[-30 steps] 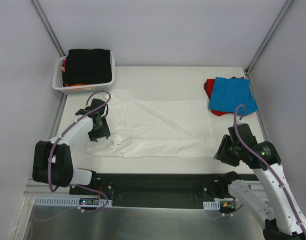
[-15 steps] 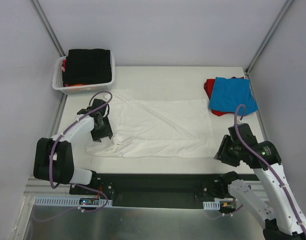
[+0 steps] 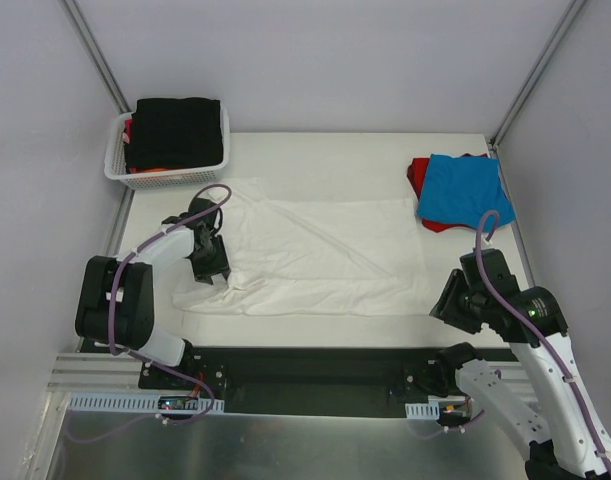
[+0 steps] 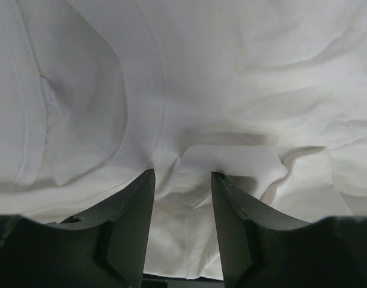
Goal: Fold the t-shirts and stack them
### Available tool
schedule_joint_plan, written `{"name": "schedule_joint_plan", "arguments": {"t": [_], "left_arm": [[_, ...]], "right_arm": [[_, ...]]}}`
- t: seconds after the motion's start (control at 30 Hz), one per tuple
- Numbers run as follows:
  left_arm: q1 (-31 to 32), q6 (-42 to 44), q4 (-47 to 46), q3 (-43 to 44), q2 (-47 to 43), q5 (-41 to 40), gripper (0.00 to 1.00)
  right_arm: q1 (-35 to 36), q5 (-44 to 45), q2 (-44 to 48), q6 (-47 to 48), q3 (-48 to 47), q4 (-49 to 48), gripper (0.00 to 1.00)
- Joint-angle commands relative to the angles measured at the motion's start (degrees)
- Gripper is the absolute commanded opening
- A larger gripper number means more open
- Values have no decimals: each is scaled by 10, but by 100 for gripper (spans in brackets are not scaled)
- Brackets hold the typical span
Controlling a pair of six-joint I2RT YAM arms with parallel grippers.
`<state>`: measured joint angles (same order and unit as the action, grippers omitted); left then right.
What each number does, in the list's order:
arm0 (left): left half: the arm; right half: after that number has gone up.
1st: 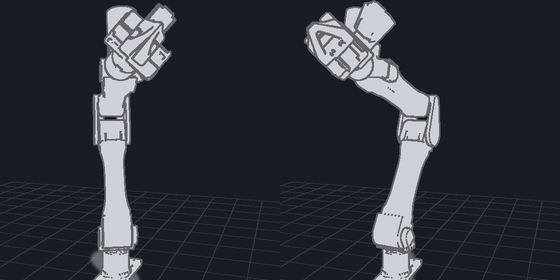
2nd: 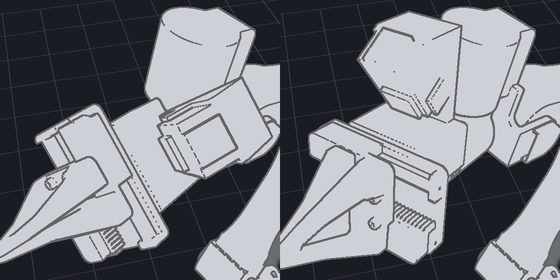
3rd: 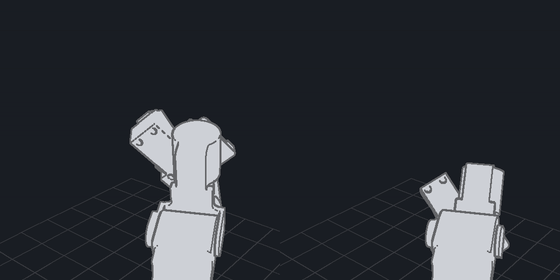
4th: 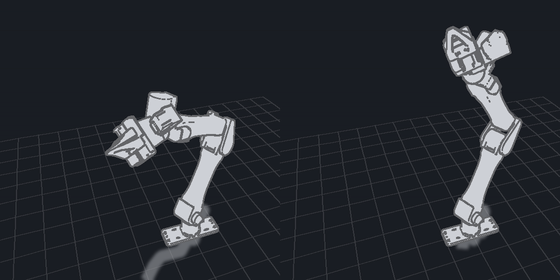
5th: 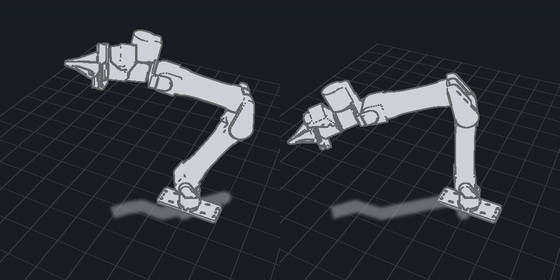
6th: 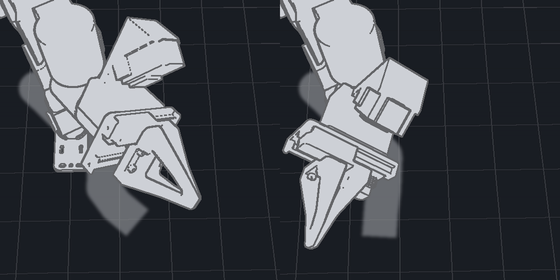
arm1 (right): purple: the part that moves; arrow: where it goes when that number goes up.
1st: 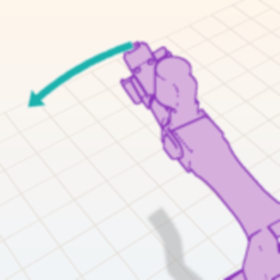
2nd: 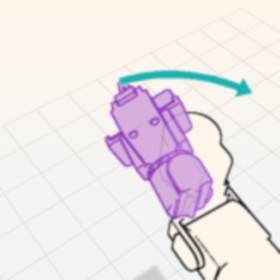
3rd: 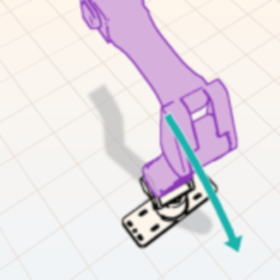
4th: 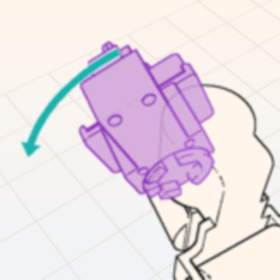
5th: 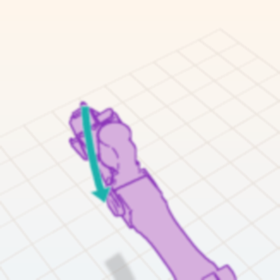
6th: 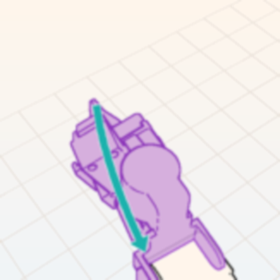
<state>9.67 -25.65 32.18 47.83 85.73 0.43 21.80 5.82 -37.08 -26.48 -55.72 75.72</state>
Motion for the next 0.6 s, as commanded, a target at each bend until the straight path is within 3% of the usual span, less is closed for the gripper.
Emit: {"name": "schedule_joint_plan", "arguments": {"t": [0.0, 0.2, 0.3, 0.57], "left_arm": [[-1, 23, -11, 16, 4, 22, 39], [-2, 34, -19, 18, -3, 16, 33], [-2, 37, -19, 22, -6, 5, 23], [-2, 46, -18, 29, -9, -24, 22]], "right_arm": [[3, 15, 4, -14, -25, 47, 41], [3, 13, 3, -13, -23, 45, 41], [3, 11, 3, -14, -22, 43, 41], [3, 11, 1, -10, -25, 48, 41]]}}
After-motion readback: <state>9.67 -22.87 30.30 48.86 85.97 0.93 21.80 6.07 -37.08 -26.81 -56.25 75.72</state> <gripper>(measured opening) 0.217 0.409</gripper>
